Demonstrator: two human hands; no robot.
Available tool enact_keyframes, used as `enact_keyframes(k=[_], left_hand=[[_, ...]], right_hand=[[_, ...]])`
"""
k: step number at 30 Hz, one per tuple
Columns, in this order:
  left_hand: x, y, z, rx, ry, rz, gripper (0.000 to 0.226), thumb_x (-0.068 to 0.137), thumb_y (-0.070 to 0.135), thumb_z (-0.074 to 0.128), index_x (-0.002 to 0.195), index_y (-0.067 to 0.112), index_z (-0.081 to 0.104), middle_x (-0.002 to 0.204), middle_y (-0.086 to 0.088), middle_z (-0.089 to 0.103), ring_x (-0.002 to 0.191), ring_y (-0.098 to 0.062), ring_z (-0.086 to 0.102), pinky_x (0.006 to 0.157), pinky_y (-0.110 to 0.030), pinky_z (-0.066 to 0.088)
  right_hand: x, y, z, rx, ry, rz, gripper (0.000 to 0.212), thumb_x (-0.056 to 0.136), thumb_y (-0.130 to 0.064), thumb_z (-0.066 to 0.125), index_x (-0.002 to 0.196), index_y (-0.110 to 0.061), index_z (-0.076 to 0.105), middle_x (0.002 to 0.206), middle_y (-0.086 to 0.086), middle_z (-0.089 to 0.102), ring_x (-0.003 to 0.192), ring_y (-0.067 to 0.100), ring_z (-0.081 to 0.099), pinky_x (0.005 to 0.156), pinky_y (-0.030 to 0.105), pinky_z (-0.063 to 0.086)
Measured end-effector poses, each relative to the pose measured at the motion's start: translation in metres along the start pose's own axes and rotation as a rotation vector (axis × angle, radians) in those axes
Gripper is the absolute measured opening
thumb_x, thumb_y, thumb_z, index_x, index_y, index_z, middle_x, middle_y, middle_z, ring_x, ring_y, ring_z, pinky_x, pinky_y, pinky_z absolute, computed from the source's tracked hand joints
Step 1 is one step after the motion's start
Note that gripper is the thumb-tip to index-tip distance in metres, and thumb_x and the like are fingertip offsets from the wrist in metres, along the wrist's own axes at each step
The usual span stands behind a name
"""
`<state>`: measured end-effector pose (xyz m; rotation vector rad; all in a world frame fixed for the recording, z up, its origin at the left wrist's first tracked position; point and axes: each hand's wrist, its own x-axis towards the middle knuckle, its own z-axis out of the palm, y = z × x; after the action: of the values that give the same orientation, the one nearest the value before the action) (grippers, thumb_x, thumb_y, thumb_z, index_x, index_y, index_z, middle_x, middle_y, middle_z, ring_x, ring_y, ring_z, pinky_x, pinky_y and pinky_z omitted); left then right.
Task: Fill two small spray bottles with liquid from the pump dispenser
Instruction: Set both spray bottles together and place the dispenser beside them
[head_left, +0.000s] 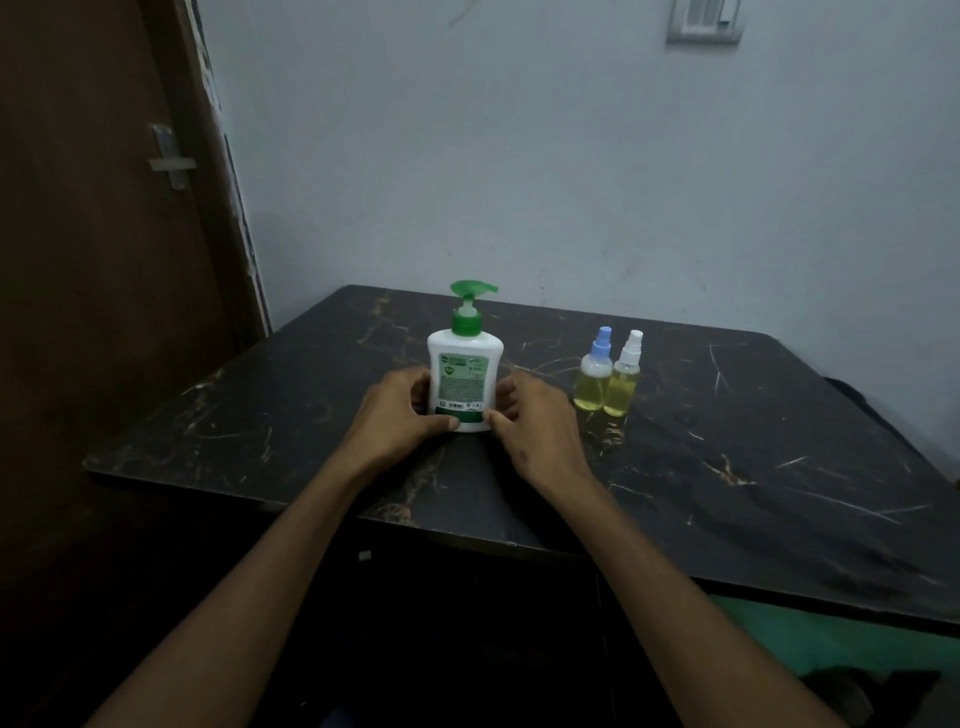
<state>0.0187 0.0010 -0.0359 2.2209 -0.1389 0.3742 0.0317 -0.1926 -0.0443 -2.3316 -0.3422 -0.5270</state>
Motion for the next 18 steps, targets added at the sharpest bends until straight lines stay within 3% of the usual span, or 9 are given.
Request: enact_keyframes(k=[6, 13, 18], left_hand=[[0.027, -0.008, 0.002, -0.019, -0.029, 0.009, 0.049, 0.077, 0.021, 0.090, 0.122, 0.026, 0.073, 0.113, 0.011, 0.079, 0.100, 0.001, 0.073, 0.090, -0.023, 0.056], [0.048, -0.008, 0.009, -0.054, -0.071, 0.011, 0.049, 0.079, 0.015, 0.089, 0.124, 0.024, 0.073, 0.115, 0.009, 0.078, 0.098, 0.003, 0.072, 0.084, -0.016, 0.052], [0.054, -0.006, 0.015, -0.056, -0.055, 0.010, 0.049, 0.078, 0.014, 0.089, 0.124, 0.023, 0.073, 0.115, 0.008, 0.078, 0.099, 0.001, 0.072, 0.087, -0.021, 0.055]], right_hand=[[0.015, 0.014, 0.009, -0.019, 0.004, 0.011, 0.016, 0.091, -0.017, 0.077, 0.105, -0.019, 0.069, 0.100, -0.003, 0.073, 0.091, 0.012, 0.068, 0.085, 0.036, 0.061], [0.029, 0.014, 0.013, -0.034, 0.011, 0.017, 0.017, 0.094, -0.015, 0.074, 0.110, -0.015, 0.071, 0.105, 0.002, 0.074, 0.096, 0.016, 0.069, 0.081, 0.026, 0.053], [0.036, 0.015, 0.015, -0.041, 0.034, 0.020, 0.012, 0.092, -0.014, 0.074, 0.104, -0.015, 0.072, 0.100, 0.002, 0.076, 0.094, 0.017, 0.071, 0.085, 0.038, 0.061]])
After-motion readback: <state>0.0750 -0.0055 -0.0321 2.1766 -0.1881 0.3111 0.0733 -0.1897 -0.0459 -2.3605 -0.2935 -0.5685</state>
